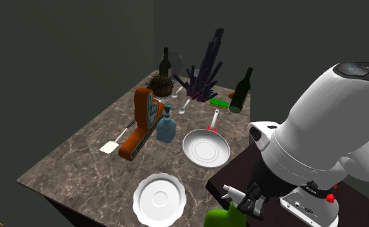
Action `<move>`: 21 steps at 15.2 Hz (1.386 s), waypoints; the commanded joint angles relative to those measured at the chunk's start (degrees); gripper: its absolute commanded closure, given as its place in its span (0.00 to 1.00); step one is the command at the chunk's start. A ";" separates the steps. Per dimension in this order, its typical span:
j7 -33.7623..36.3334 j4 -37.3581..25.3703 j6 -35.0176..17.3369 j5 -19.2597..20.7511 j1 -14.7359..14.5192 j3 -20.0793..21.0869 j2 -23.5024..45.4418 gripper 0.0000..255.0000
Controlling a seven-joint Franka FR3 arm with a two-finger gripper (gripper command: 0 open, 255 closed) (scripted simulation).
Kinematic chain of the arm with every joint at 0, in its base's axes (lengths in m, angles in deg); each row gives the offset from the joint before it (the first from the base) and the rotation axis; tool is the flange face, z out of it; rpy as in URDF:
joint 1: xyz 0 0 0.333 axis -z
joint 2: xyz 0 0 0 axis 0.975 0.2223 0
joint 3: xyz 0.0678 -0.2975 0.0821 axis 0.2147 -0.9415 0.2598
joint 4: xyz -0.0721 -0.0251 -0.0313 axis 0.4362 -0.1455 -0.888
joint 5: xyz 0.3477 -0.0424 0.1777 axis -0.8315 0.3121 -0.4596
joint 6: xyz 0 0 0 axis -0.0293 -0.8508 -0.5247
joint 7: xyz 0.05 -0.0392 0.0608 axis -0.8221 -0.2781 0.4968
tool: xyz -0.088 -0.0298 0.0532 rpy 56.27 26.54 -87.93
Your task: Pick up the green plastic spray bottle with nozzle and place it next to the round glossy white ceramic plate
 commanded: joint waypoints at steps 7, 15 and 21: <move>-1.01 3.11 -7.64 -4.12 0.64 5.43 4.23 1.00; -1.59 4.24 -11.61 -6.14 1.41 8.38 6.88 1.00; -1.59 4.24 -11.61 -6.14 1.41 8.38 6.88 0.00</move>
